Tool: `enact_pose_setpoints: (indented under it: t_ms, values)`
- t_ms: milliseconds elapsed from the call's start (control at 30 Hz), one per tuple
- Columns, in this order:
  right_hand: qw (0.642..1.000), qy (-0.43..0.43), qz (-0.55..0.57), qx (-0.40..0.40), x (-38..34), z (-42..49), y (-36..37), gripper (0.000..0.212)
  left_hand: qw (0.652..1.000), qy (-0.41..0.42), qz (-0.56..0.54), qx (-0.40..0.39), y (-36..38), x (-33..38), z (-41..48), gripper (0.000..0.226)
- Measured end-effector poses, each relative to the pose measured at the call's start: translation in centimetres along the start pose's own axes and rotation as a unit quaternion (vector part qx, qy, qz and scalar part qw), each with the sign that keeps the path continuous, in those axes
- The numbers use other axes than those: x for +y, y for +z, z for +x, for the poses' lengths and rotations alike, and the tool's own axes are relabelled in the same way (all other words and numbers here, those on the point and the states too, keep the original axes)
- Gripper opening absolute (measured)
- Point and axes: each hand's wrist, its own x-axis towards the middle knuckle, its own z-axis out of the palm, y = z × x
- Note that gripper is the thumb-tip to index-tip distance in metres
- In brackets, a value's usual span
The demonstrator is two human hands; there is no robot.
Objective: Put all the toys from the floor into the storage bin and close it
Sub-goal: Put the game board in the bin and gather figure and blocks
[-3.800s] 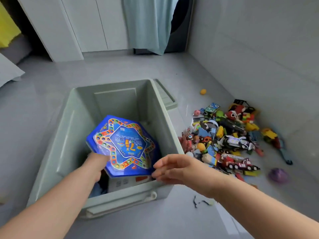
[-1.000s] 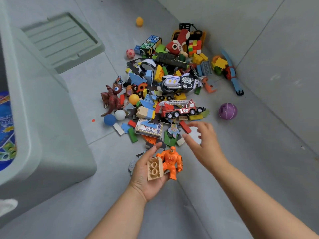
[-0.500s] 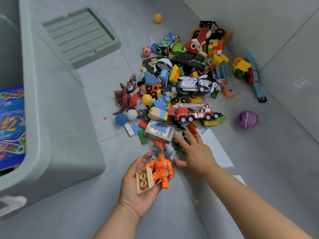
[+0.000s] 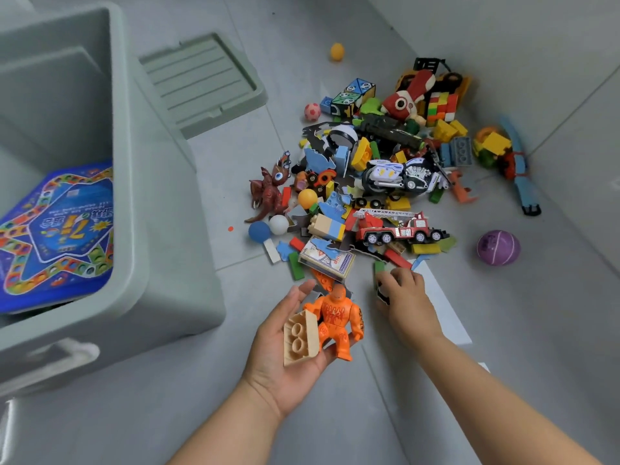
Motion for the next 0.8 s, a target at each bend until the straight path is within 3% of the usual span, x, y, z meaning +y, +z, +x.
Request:
enact_pose_setpoints:
  t_ms: [67,133,200,233,333,433,533,600,733,800]
  values:
    - [0.977,0.096,0.182,0.05,-1.1,-0.9,-2.2,0.027,0.999,0.009,0.0,-0.032,0.7,0.2,-0.3,0.075]
    - [0.921,0.105,0.356,0.118,-3.4,-1.9,-6.4,0.019,0.998,0.009,0.008,-0.054,2.3,0.7,-0.9,0.077]
    - [0.874,0.037,0.46,0.152,-6.4,-3.6,-11.4,0.015,0.996,0.007,0.045,-0.077,4.7,1.7,-2.1,0.047]
    - [0.867,-0.019,0.475,0.15,-8.3,-4.6,-14.0,0.013,0.994,0.01,0.073,-0.083,6.0,2.4,-2.8,0.027]
    - [0.904,-0.179,0.361,0.142,-13.7,-6.7,-19.4,0.021,0.983,0.021,0.146,-0.113,9.0,5.6,-4.7,0.024]
    - [0.933,-0.226,0.232,0.154,-18.9,-6.5,-22.2,0.036,0.97,0.04,0.2,-0.129,10.3,10.5,-7.3,0.058]
    - [0.938,-0.256,0.181,0.147,-24.9,-5.4,-23.0,0.047,0.962,0.073,0.242,-0.106,9.5,16.1,-10.3,0.088]
    - [0.933,-0.286,0.187,0.117,-29.3,-4.4,-22.0,0.051,0.962,0.116,0.237,-0.07,7.5,19.9,-12.2,0.081]
    - [0.927,-0.307,0.215,-0.013,-38.5,-2.8,-17.3,0.046,0.956,0.166,0.231,0.066,0.4,25.9,-15.1,0.041]
    - [0.932,-0.296,0.19,-0.091,-41.9,-2.2,-14.0,0.042,0.951,0.158,0.238,0.119,-4.1,27.7,-15.1,0.057]
